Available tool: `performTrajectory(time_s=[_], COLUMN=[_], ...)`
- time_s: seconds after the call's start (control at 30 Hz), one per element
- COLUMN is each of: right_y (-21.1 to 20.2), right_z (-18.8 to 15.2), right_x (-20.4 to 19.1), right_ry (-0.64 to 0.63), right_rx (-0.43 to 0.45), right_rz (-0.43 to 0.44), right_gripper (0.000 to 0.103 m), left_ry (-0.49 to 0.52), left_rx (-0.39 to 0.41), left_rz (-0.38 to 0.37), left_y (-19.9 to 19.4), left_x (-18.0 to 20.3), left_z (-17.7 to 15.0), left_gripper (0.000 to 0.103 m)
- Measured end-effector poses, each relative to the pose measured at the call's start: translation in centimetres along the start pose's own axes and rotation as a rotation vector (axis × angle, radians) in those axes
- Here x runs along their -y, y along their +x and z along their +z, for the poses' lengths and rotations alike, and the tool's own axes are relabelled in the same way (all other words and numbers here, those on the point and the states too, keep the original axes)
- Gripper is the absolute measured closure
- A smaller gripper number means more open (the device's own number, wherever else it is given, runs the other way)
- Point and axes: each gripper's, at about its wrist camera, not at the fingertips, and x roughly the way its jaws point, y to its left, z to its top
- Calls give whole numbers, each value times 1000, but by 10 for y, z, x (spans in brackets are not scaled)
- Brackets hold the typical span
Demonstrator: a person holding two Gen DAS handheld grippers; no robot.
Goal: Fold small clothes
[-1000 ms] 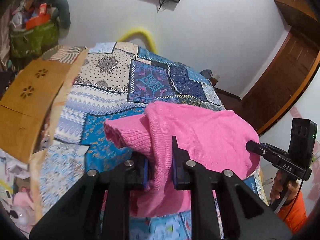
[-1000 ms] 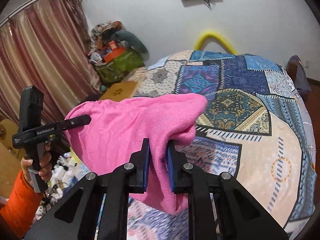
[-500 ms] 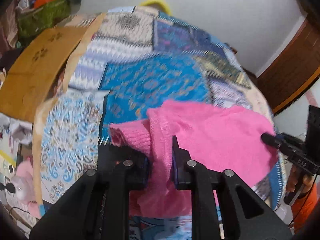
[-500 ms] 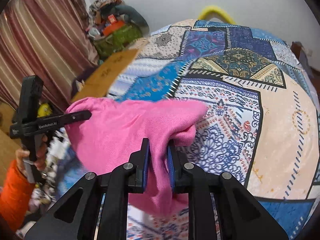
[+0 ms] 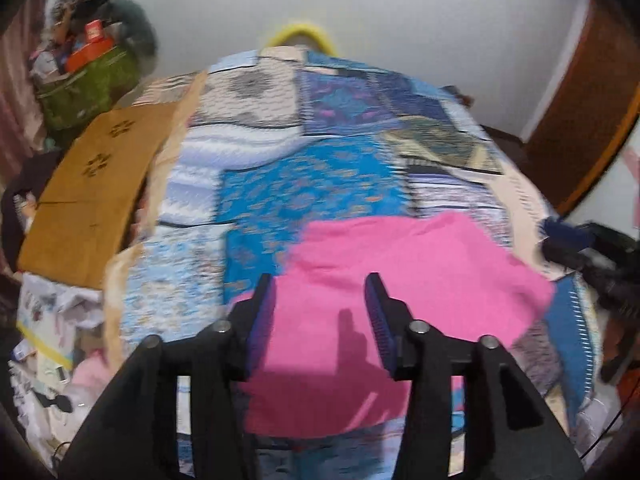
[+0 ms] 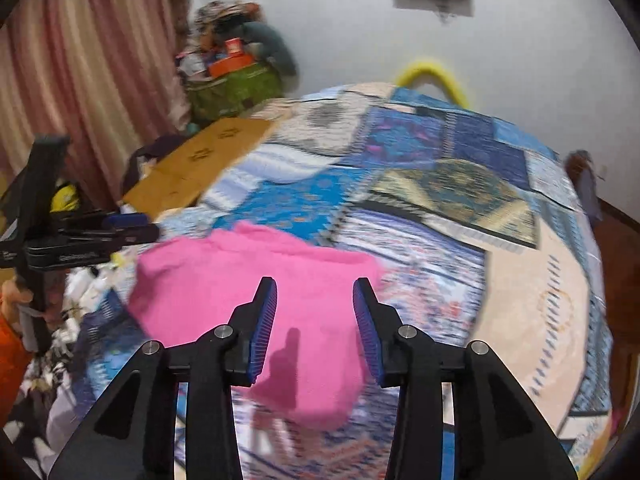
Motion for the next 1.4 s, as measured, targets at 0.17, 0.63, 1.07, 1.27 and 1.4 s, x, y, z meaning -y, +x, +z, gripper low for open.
performTrajectory(time_s=[0.17,0.63,1.07,1.27,1.4], right_y=[31,13,-124,-186,-216], right_z=[-9,-56,-18,-26,-41], right_x=[-29,21,-33,-78,-99], right_ry=[-41,87,46,-26,-42], right_rx=[-63,-103,303,490,577], right_rz=[77,-22,-54,-72,-78], right_gripper=[67,65,65,65,58], left_ry=[17,33,29,82,120], left_rx=[-50,-29,386,584,677], left_rz=[-55,78,71,53,66], left_y=[24,5,-157,-232,-263], left_x=[27,-5,46,86,107], left_z=[-8,-60,-48,-70,-93], left_gripper=[49,43,43,43,37])
